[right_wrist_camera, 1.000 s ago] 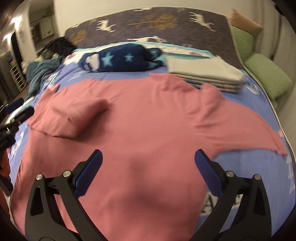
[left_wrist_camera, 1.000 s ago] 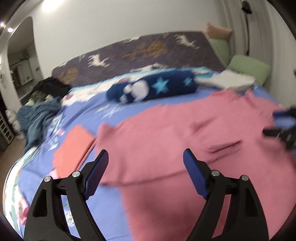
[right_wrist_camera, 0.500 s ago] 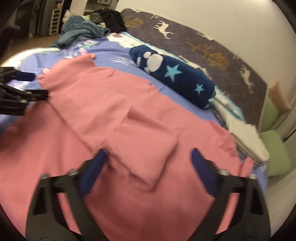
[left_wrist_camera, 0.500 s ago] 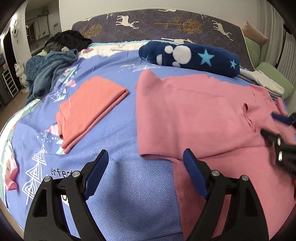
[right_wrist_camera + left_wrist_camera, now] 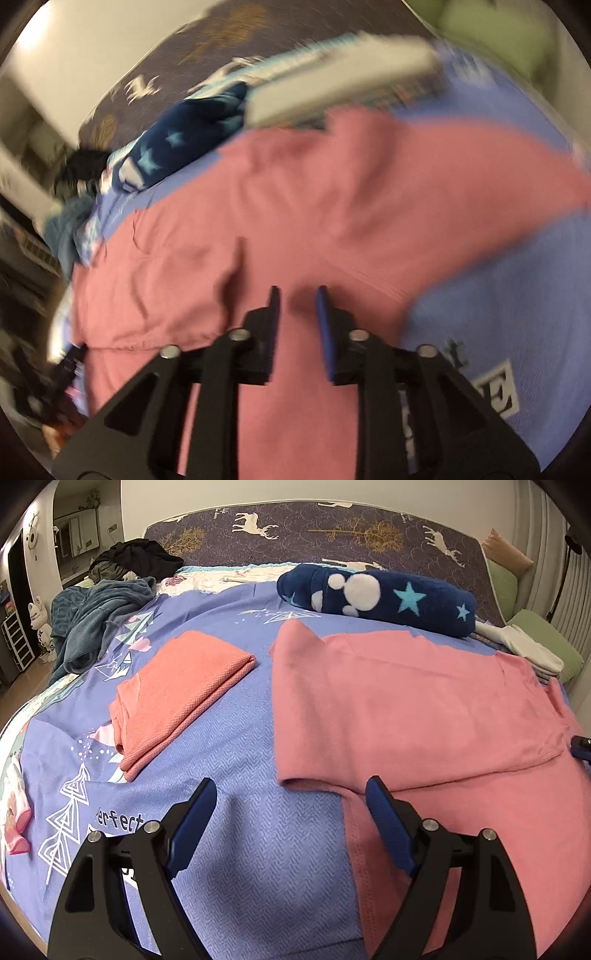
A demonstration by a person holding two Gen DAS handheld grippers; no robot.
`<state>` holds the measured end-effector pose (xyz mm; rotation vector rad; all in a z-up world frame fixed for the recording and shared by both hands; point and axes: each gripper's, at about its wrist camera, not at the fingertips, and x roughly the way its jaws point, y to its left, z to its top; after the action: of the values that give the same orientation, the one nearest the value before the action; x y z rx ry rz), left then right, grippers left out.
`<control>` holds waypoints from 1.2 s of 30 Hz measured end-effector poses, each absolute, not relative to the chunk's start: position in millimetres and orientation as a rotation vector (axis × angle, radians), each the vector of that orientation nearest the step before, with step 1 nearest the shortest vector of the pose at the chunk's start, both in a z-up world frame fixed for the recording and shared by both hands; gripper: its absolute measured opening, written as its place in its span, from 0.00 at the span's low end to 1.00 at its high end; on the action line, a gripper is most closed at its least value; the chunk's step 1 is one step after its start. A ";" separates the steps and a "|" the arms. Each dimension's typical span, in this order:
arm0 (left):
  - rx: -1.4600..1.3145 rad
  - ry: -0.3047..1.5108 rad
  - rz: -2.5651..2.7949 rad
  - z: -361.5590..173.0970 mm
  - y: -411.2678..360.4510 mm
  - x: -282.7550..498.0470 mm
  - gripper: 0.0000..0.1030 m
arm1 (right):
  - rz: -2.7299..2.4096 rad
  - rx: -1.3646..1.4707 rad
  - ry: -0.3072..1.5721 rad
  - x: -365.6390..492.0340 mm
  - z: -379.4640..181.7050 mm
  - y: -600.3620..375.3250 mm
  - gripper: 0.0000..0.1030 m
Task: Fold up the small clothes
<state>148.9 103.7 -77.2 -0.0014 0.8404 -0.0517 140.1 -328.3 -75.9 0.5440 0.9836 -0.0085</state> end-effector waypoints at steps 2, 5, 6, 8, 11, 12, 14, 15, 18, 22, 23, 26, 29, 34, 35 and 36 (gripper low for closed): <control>-0.012 0.836 -0.064 -75.7 104.6 145.9 0.81 | 0.057 0.537 0.982 142.7 -72.4 -325.5 0.52; -0.016 0.837 -0.090 -73.7 104.0 141.0 0.81 | 0.140 0.509 0.959 157.0 -65.3 -303.9 0.72; -0.011 0.841 -0.099 -74.1 103.2 140.2 0.81 | 0.177 0.485 0.975 166.7 -66.0 -291.8 0.77; 0.005 0.853 -0.092 -76.2 101.3 139.7 0.89 | 0.244 0.438 1.026 184.0 -72.9 -272.7 0.80; 0.007 0.874 -0.090 -79.3 100.2 142.6 0.89 | 0.226 0.285 0.996 201.5 -74.3 -238.7 0.50; 0.008 0.879 -0.089 -79.7 100.0 144.1 0.89 | 0.265 0.212 0.995 204.2 -69.3 -223.2 0.05; 0.021 0.880 -0.075 -80.2 98.0 148.0 0.89 | 0.238 0.206 0.916 199.7 -52.0 -224.2 0.01; 0.031 0.876 -0.068 -80.3 96.8 149.9 0.89 | 0.215 0.200 0.855 194.5 -37.0 -228.2 0.01; 0.085 0.871 -0.007 -81.7 93.3 160.0 0.89 | 0.140 0.207 0.762 184.0 -7.3 -253.6 0.01; 0.083 0.866 0.055 -81.0 98.1 164.0 0.89 | -0.010 0.197 0.804 190.4 -22.2 -296.5 0.06; 0.086 0.856 0.059 -79.7 98.4 162.3 0.86 | -0.005 0.194 0.853 191.4 -33.0 -304.2 0.10; 0.112 0.828 0.015 -75.6 93.3 154.5 0.61 | -0.085 0.219 0.988 193.2 -74.5 -323.1 0.33; 0.184 0.779 -0.023 -70.8 78.0 145.1 0.34 | -0.111 0.233 0.920 185.5 -61.7 -317.9 0.37; 0.217 0.763 -0.032 -71.4 71.3 141.2 0.24 | 0.070 0.091 0.820 196.5 -22.1 -244.0 0.43; 0.195 0.776 -0.036 -72.8 74.7 142.1 0.24 | 0.134 0.082 0.822 202.8 -18.3 -225.7 0.43; 0.164 0.791 -0.042 -74.2 78.8 142.5 0.24 | 0.224 0.068 0.831 211.3 -15.5 -198.5 0.42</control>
<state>142.5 78.8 -74.2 0.1642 0.7911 -0.0422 211.3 -198.5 -15.5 0.0685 0.8313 0.2244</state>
